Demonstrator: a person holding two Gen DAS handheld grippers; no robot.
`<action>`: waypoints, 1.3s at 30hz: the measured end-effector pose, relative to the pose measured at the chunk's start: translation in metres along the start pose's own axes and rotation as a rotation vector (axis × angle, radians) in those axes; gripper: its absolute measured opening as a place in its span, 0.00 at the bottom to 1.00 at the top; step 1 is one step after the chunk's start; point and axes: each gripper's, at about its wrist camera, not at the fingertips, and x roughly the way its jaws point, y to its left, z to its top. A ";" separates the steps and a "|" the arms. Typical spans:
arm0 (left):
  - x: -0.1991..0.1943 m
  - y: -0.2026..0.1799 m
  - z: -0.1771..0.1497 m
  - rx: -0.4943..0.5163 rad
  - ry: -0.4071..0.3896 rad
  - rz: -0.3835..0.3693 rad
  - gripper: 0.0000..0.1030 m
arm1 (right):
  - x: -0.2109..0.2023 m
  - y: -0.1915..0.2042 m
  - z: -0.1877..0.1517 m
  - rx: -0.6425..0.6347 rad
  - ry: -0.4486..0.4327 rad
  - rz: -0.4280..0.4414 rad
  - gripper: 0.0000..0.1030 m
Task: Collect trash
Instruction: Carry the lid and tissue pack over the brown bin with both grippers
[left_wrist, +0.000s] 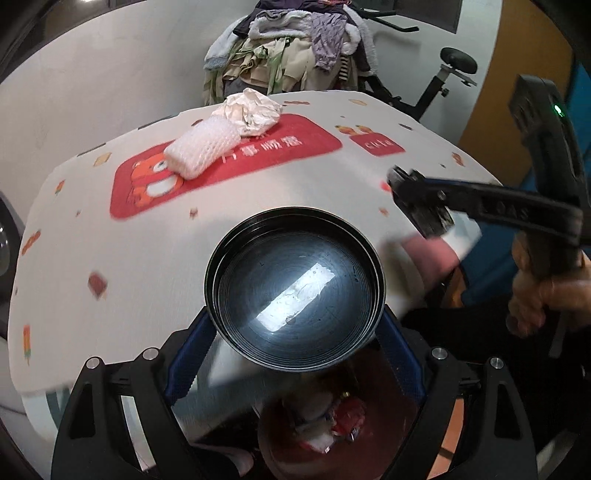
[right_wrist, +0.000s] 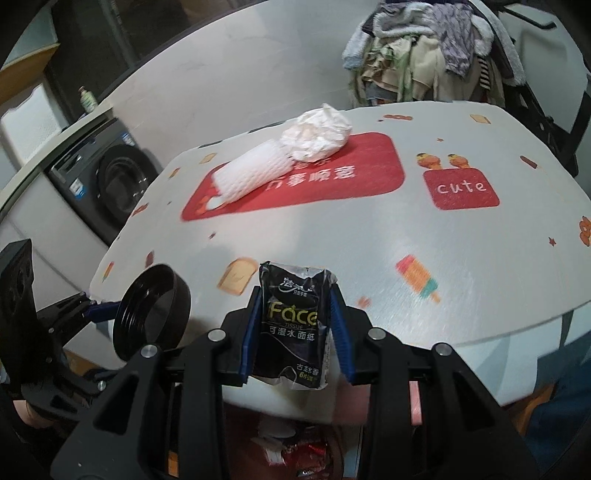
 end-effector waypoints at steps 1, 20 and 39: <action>-0.004 -0.001 -0.007 0.002 -0.002 -0.002 0.82 | -0.005 0.006 -0.006 -0.016 -0.003 0.004 0.36; -0.009 -0.041 -0.091 0.025 0.068 -0.074 0.82 | -0.025 0.029 -0.082 -0.040 0.042 0.033 0.36; -0.020 -0.032 -0.073 0.009 -0.078 -0.117 0.89 | -0.014 0.014 -0.094 -0.004 0.072 0.038 0.36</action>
